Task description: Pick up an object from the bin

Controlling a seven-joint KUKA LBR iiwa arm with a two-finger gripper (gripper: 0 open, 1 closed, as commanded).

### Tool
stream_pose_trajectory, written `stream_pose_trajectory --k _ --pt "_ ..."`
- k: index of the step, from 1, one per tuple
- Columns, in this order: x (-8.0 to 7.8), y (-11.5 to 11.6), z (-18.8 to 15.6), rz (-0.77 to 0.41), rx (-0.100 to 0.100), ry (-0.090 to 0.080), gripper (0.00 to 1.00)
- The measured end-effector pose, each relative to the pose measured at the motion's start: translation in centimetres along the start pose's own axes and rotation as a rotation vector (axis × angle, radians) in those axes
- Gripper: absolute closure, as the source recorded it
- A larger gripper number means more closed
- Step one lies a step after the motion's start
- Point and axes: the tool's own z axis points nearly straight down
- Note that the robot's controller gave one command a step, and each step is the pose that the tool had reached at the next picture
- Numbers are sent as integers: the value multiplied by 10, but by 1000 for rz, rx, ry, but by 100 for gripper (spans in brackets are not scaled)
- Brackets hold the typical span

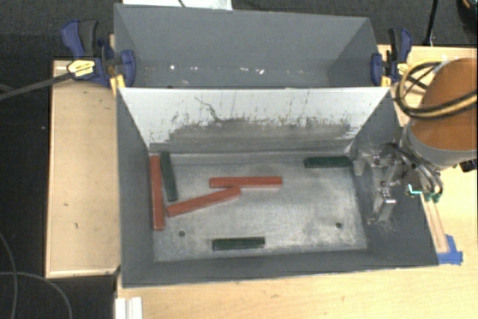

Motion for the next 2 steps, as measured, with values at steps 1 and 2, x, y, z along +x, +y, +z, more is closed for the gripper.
stream_pose_trajectory --k 1,2 --pt "-71 81 57 -268 -2 -9 0" --pt "-55 194 88 -101 -3 -4 0"
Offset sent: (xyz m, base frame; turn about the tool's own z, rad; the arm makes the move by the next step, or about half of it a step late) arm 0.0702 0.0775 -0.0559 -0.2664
